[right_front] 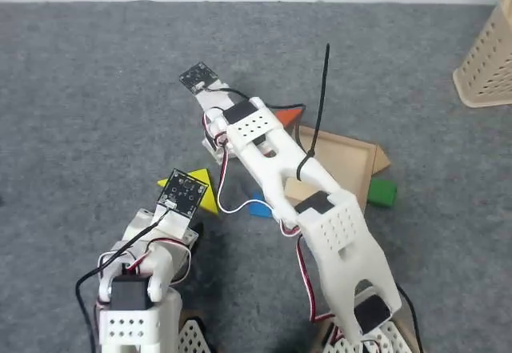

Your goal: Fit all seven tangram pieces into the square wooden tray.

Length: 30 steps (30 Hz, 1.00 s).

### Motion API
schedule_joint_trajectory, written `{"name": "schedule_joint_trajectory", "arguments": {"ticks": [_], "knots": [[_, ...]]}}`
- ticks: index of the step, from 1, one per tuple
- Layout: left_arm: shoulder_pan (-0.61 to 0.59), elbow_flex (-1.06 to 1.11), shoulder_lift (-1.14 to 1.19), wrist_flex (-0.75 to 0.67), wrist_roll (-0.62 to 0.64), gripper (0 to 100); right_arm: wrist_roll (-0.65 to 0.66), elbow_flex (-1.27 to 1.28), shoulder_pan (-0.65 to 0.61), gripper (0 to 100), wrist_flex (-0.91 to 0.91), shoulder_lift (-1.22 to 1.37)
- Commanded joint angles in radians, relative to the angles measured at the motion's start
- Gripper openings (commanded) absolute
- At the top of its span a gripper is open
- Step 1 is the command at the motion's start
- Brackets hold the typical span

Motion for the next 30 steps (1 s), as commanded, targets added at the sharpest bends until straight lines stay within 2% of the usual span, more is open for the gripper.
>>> {"name": "schedule_joint_trajectory", "arguments": {"ticks": [1,7,14,23,27,30], "knots": [[0.003,-0.005,-0.011,0.002,-0.006,22,-0.008,-0.046,0.022,31.8,-0.021,-0.002],[0.003,-0.005,-0.011,0.002,-0.006,22,-0.009,-0.046,0.022,30.7,-0.016,-0.004],[0.003,-0.005,-0.011,0.002,-0.006,22,-0.002,-0.046,0.028,9.6,-0.015,-0.002],[0.003,-0.005,-0.011,0.002,-0.006,22,0.0,-0.052,0.028,8.7,0.131,-0.051],[0.003,-0.005,-0.011,0.002,-0.006,22,0.012,-0.052,0.044,8.7,0.208,-0.182],[0.003,-0.005,-0.011,0.002,-0.006,22,0.072,-0.052,0.061,8.7,0.271,-0.302]]}}
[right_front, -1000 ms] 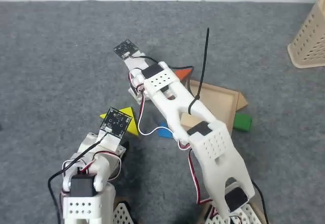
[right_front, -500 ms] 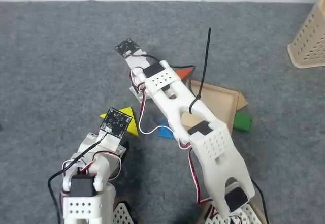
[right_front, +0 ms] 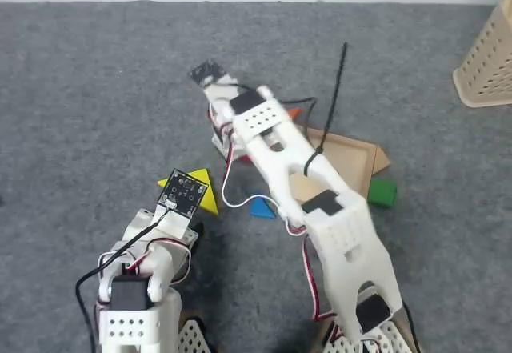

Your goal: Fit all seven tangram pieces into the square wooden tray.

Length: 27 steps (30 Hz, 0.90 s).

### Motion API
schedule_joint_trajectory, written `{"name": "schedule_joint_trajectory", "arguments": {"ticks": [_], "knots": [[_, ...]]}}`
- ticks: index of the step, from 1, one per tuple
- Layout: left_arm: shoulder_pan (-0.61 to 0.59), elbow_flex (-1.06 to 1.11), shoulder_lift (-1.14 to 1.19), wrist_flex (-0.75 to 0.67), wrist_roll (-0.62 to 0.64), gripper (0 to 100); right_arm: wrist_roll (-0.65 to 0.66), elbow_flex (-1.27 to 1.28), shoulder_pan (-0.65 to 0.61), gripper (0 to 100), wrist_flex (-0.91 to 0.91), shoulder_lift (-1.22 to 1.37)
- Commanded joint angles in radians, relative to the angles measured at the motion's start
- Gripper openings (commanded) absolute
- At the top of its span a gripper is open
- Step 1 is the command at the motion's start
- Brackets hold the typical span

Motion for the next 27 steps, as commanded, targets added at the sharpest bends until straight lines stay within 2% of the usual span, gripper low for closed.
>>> {"name": "schedule_joint_trajectory", "arguments": {"ticks": [1,5,10,16,22,25,27], "knots": [[0.003,-0.005,-0.011,0.002,-0.006,22,0.074,-0.028,0.038,8.7,0.088,-0.229],[0.003,-0.005,-0.011,0.002,-0.006,22,0.236,-0.025,0.067,8.7,0.225,-0.358],[0.003,-0.005,-0.011,0.002,-0.006,22,0.62,-0.006,0.165,8.7,0.452,-0.429],[0.003,-0.005,-0.011,0.002,-0.006,22,0.825,0.13,0.321,8.7,0.446,-0.392],[0.003,-0.005,-0.011,0.002,-0.006,22,0.844,0.322,0.352,9.0,0.14,-0.343],[0.003,-0.005,-0.011,0.002,-0.006,22,0.829,0.334,0.351,9.1,0.113,-0.338],[0.003,-0.005,-0.011,0.002,-0.006,22,0.726,0.321,0.355,9.1,0.113,-0.354]]}}
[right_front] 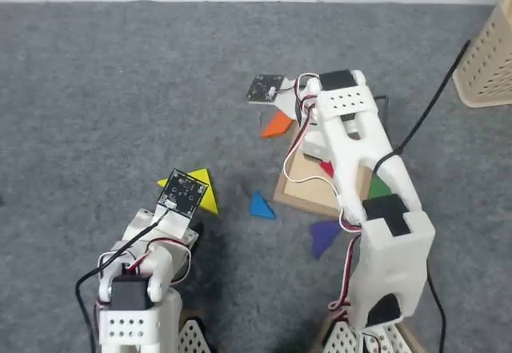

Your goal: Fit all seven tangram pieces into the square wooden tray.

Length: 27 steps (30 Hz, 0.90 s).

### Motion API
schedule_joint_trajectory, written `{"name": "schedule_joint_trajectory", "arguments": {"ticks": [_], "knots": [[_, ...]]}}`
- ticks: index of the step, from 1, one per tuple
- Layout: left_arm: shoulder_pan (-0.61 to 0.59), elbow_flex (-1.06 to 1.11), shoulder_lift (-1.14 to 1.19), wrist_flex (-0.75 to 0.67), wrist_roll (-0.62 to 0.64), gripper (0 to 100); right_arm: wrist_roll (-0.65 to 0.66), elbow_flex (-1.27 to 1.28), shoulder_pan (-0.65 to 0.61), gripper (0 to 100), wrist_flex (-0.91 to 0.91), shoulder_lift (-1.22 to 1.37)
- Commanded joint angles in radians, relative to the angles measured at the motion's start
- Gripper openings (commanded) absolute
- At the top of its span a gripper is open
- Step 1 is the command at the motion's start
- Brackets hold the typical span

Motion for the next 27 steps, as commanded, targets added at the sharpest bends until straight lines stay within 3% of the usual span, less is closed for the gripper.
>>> {"name": "schedule_joint_trajectory", "arguments": {"ticks": [1,3,7,11,16,27], "knots": [[0.003,-0.005,-0.011,0.002,-0.006,22,-0.176,-0.037,0.028,9.0,-0.019,-0.061],[0.003,-0.005,-0.011,0.002,-0.006,22,-0.31,-0.041,0.067,8.6,-0.021,-0.104],[0.003,-0.005,-0.011,0.002,-0.006,22,-0.404,0.074,0.104,4.3,-0.065,-0.232],[0.003,-0.005,-0.011,0.002,-0.006,22,-0.514,0.394,0.124,1.9,-0.295,-0.435],[0.003,-0.005,-0.011,0.002,-0.006,22,-0.54,0.713,0.119,2.3,-0.581,-0.535],[0.003,-0.005,-0.011,0.002,-0.006,22,-0.574,0.514,0.163,2.0,-0.601,-0.147]]}}
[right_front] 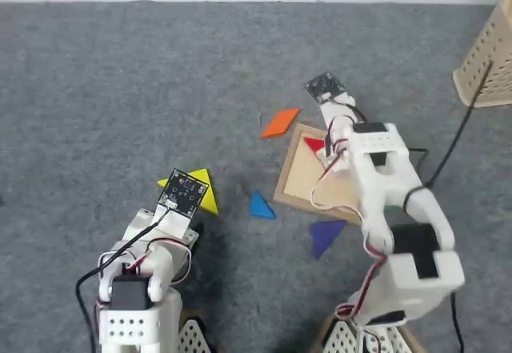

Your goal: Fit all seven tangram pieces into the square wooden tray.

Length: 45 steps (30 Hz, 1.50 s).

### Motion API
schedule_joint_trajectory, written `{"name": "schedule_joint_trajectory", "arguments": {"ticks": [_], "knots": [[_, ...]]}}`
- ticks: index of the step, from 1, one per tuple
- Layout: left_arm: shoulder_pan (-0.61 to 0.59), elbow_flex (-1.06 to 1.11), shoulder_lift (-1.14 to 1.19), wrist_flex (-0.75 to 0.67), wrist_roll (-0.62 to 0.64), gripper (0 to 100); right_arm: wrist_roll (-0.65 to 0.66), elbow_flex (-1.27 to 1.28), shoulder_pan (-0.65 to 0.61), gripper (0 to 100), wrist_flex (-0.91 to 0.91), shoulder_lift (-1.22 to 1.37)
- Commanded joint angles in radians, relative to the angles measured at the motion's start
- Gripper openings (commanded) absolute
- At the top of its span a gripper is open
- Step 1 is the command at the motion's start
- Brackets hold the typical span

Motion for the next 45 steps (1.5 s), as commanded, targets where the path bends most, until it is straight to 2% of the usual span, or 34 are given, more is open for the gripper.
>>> {"name": "schedule_joint_trajectory", "arguments": {"ticks": [1,6,11,14,17,21,26,30,35,41,45], "knots": [[0.0,-0.005,-0.011,0.002,-0.006,22,-0.031,-0.132,0.019,2.0,0.022,0.102],[0.0,-0.005,-0.011,0.002,-0.006,22,-0.057,-0.236,0.019,2.0,0.079,0.124],[0.0,-0.005,-0.011,0.002,-0.006,22,-0.146,-0.238,0.088,2.0,0.206,-0.056],[0.0,-0.005,-0.011,0.002,-0.006,22,-0.199,-0.176,0.163,2.4,0.243,-0.197],[0.0,-0.005,-0.011,0.002,-0.006,22,-0.221,-0.066,0.185,2.7,0.213,-0.263],[0.0,-0.005,-0.011,0.002,-0.006,22,-0.232,0.009,0.159,10.0,0.148,-0.217],[0.0,-0.005,-0.011,0.002,-0.006,22,-0.299,-0.066,0.166,15.1,0.136,-0.053],[0.0,-0.005,-0.011,0.002,-0.006,22,-0.296,-0.158,0.16,15.1,0.165,0.064],[0.0,-0.005,-0.011,0.002,-0.006,22,-0.232,-0.245,0.157,14.6,0.188,0.17],[0.0,-0.005,-0.011,0.002,-0.006,22,-0.132,-0.374,0.116,1.8,0.214,0.232],[0.0,-0.005,-0.011,0.002,-0.006,22,-0.12,-0.443,0.041,0.9,0.216,0.268]]}}
